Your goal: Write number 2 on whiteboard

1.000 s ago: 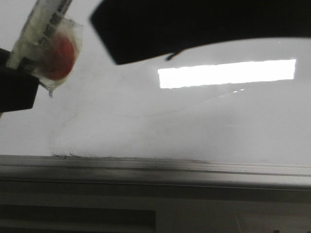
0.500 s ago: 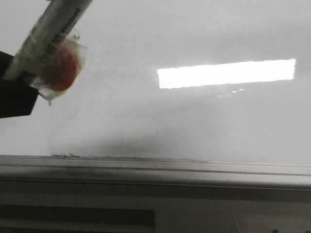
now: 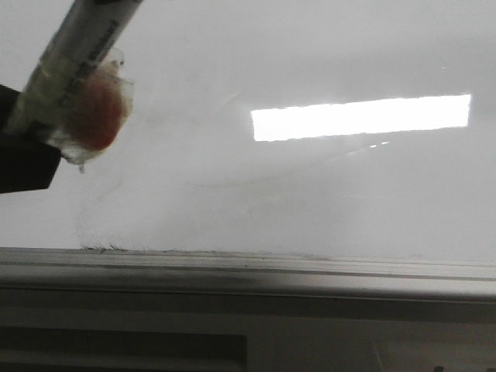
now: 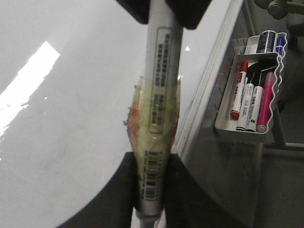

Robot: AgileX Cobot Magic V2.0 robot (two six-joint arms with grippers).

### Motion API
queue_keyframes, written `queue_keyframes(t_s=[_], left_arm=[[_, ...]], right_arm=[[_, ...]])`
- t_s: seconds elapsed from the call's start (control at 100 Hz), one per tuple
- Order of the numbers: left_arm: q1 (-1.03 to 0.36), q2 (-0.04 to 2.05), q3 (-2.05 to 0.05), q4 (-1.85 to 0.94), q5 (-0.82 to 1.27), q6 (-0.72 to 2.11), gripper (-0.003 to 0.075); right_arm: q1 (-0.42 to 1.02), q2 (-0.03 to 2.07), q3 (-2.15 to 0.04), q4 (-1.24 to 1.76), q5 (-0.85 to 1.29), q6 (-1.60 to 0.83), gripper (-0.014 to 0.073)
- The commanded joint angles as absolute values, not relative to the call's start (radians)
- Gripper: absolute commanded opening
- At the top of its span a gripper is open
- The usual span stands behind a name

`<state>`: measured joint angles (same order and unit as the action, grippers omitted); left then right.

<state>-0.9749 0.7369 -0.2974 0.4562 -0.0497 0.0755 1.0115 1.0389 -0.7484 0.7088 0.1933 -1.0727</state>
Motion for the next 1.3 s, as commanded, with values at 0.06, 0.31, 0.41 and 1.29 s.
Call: queue_keyframes(t_s=[0.06,0.31,0.41,1.29], left_arm=[[-0.981,0.738,-0.332,0.433,-0.099,0.058,0.0026],[-0.979,0.736,-0.332,0.431,-0.084,0.058,0.0394],[-0.971,0.707,-0.332,0.431,-0.084,0.058,0.0442],[-0.584,0.403,-0.332,0.08,-0.135,0.048,-0.0019]], right_arm=[[1.014,1.033,-0.78,0.717,0.181,-1.08,-0.0073],[1.014,1.033,-0.778,0.781,0.166,-1.08,-0.0072],[0.994,1.033,-0.778,0.788,0.12,-1.08,-0.0071],[0.742,1.09,-0.878,0.798,0.144,-1.083,-0.007]])
